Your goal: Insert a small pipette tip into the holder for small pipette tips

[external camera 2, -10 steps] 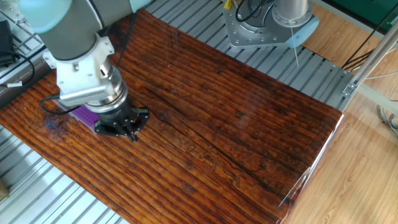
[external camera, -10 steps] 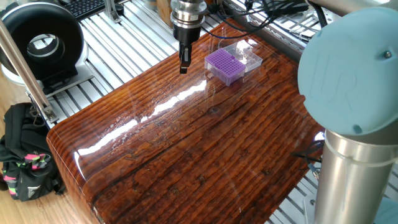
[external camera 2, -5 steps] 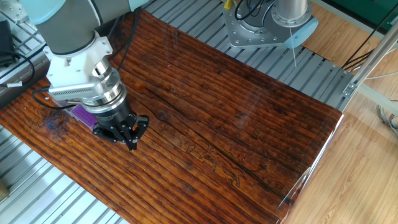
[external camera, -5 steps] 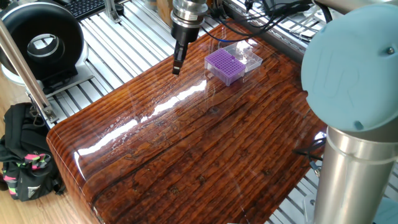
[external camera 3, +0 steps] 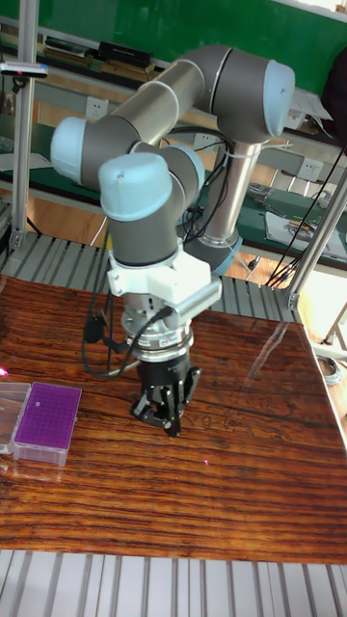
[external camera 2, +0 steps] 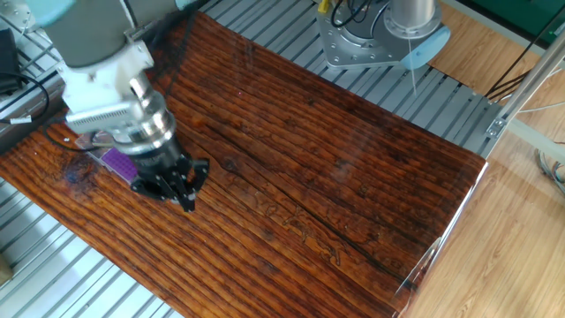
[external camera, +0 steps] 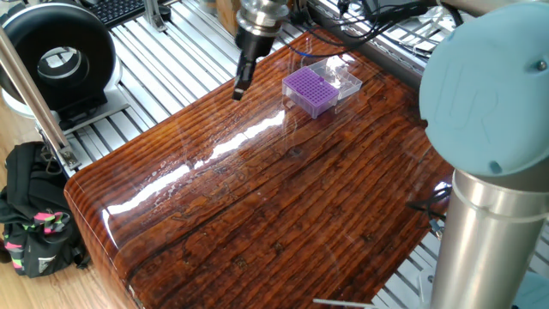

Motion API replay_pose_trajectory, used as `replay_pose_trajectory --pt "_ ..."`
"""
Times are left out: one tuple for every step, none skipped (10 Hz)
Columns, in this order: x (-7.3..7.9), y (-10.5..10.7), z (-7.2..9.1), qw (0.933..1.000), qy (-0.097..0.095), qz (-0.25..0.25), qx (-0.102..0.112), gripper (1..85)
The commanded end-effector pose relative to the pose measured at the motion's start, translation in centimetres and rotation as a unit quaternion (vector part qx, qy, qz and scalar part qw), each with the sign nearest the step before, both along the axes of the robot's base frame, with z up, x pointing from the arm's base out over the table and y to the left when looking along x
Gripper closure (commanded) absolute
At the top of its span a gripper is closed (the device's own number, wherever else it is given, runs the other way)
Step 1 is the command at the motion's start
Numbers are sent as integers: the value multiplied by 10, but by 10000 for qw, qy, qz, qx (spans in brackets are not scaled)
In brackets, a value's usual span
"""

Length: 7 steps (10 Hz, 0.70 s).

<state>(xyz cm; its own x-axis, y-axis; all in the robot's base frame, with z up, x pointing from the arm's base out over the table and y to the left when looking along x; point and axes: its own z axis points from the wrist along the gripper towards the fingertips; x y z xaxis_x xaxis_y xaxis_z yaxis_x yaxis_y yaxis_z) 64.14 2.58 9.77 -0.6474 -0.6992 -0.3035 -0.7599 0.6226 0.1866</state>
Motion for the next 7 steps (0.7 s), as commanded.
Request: replay_pose_trajectory --pt "-7 -26 9 9993 -125 343 45 847" --pt "-6 -33 7 9982 -202 559 -31 847" --pt "-7 -35 6 9966 -261 781 -37 847" --pt "-8 -39 5 9936 -379 1054 -127 847" --pt "-9 -41 5 9916 -435 1204 -183 847" --pt "-10 -44 3 9915 -402 1208 -256 847" --pt "-10 -46 2 9915 -337 1205 -363 847"
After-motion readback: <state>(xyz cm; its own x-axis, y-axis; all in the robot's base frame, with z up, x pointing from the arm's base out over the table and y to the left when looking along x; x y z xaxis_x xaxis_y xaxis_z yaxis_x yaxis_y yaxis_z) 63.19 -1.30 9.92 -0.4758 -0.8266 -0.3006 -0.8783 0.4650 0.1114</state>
